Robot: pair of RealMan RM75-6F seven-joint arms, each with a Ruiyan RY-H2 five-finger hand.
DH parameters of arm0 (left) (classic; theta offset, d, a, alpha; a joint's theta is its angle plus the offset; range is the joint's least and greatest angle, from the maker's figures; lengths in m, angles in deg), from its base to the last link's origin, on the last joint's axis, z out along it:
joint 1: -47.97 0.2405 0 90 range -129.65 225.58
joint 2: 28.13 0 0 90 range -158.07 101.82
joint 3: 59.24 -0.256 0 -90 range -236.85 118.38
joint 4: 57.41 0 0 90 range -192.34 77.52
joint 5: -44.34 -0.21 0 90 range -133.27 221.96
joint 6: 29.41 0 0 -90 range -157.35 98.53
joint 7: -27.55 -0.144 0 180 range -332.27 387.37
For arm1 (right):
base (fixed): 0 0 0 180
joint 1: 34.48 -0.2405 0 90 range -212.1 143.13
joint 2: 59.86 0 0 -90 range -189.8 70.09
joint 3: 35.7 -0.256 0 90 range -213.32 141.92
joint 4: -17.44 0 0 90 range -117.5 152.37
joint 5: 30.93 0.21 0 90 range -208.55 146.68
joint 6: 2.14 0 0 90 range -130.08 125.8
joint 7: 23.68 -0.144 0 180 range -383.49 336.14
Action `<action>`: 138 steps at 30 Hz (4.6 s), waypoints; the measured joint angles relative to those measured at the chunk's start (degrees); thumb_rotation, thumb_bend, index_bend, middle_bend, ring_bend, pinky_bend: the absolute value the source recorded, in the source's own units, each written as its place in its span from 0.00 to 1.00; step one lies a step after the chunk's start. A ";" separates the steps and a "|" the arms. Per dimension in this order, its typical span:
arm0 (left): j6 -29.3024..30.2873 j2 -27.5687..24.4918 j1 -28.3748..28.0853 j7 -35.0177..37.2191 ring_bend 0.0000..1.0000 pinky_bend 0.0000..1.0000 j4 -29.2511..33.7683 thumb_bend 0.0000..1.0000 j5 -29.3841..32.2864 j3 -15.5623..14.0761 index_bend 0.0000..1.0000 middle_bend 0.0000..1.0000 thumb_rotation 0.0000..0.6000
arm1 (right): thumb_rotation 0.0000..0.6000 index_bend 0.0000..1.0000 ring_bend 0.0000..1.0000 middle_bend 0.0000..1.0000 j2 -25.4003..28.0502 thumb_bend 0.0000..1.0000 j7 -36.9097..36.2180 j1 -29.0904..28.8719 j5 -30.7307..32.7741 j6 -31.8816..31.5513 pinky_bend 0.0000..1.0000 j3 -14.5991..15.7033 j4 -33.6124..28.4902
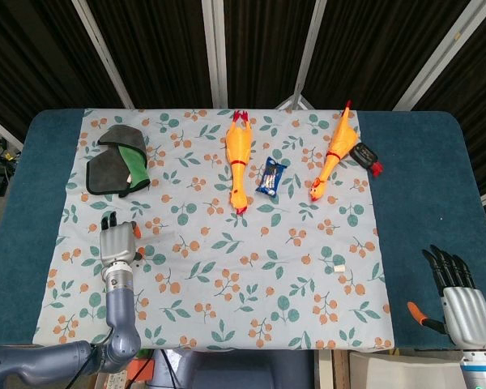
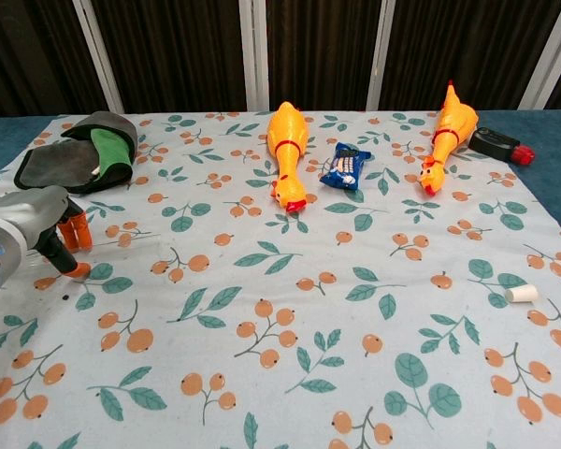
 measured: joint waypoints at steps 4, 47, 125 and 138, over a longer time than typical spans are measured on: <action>-0.20 0.15 -0.08 0.23 0.00 0.00 -0.19 0.44 -0.12 -0.12 0.51 0.39 1.00 | 1.00 0.00 0.00 0.00 -0.01 0.28 0.00 0.01 0.01 0.01 0.00 0.00 -0.02; -3.67 -9.24 1.14 12.44 0.06 0.00 9.55 0.81 -16.06 -3.58 0.65 0.52 1.00 | 1.00 0.00 0.00 0.00 -0.07 0.28 0.35 0.22 -0.18 -0.39 0.00 -0.09 -0.18; -13.73 -22.33 1.16 38.67 0.06 0.00 13.26 0.83 -40.01 -7.27 0.66 0.53 1.00 | 1.00 0.47 0.03 0.13 -22.67 0.33 26.11 -20.41 13.97 24.10 0.00 -4.38 16.63; -13.78 -21.28 0.67 37.81 0.06 0.00 13.32 0.83 -39.59 -7.22 0.66 0.53 1.00 | 1.00 0.49 0.03 0.14 -22.96 0.34 24.75 -20.96 14.01 23.94 0.00 -4.04 17.89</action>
